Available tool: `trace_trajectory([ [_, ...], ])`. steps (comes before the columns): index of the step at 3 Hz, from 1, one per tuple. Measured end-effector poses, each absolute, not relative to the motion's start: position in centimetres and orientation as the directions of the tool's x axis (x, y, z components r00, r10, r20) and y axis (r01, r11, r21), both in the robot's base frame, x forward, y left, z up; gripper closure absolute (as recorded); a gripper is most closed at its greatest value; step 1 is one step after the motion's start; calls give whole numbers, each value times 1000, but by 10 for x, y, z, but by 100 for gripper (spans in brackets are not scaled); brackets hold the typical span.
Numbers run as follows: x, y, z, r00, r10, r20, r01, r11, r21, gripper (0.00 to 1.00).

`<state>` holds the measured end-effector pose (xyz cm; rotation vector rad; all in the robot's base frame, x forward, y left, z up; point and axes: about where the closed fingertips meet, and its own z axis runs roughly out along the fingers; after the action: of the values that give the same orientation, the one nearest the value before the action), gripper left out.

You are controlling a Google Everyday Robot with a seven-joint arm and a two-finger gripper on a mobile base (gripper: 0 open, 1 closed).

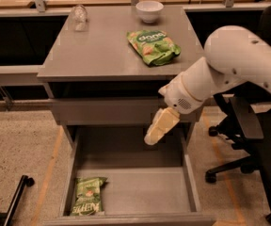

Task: Pick green jalapeno chip bag from middle drawer and place on counter

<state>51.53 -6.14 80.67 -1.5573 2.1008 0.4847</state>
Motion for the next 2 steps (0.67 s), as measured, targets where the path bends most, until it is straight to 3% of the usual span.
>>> trace_trajectory([
  [2,512,-64,801,-261,-792,-552,-953,304,15,0],
])
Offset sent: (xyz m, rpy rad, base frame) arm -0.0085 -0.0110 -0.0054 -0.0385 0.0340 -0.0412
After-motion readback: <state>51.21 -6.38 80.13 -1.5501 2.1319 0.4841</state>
